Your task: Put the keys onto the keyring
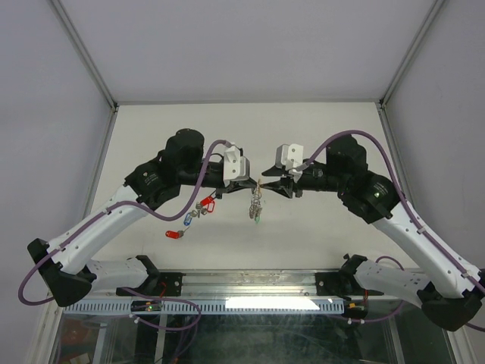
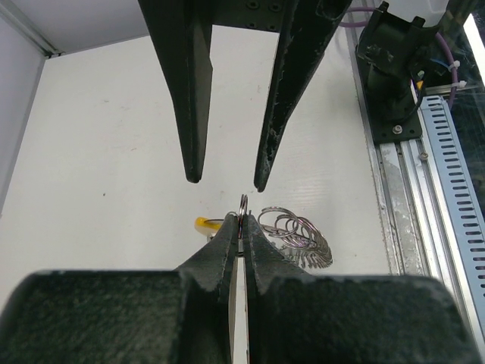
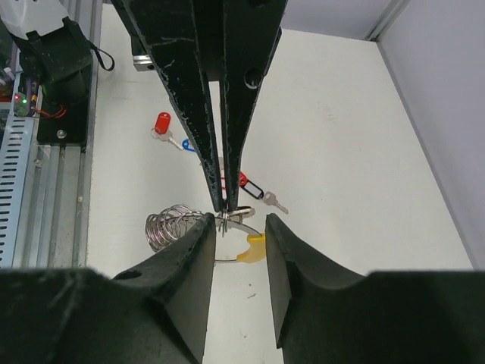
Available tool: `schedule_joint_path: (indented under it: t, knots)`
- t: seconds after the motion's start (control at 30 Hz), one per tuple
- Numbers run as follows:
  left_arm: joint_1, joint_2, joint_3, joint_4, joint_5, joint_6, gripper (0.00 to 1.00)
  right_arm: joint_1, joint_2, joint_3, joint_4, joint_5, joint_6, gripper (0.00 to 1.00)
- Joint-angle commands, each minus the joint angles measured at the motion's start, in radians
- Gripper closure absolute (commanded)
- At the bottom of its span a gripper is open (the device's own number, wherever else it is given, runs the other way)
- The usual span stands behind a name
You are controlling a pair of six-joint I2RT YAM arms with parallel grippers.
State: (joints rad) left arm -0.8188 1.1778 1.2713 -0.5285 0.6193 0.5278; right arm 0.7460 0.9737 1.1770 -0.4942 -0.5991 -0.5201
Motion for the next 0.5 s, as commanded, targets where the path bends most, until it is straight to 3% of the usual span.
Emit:
schedule_joint_path:
  t: [0.0,0.47]
  knots:
    - [-0.005,-0.007,0.059,0.020,0.008,0.029,1.00,0.004,0.028,0.081,-0.077,-0.020,-0.033,0.65]
    - [-0.006,-0.001,0.068,0.005,0.005,0.036,1.00,0.004,0.105,0.128,-0.152,-0.060,-0.017,0.67]
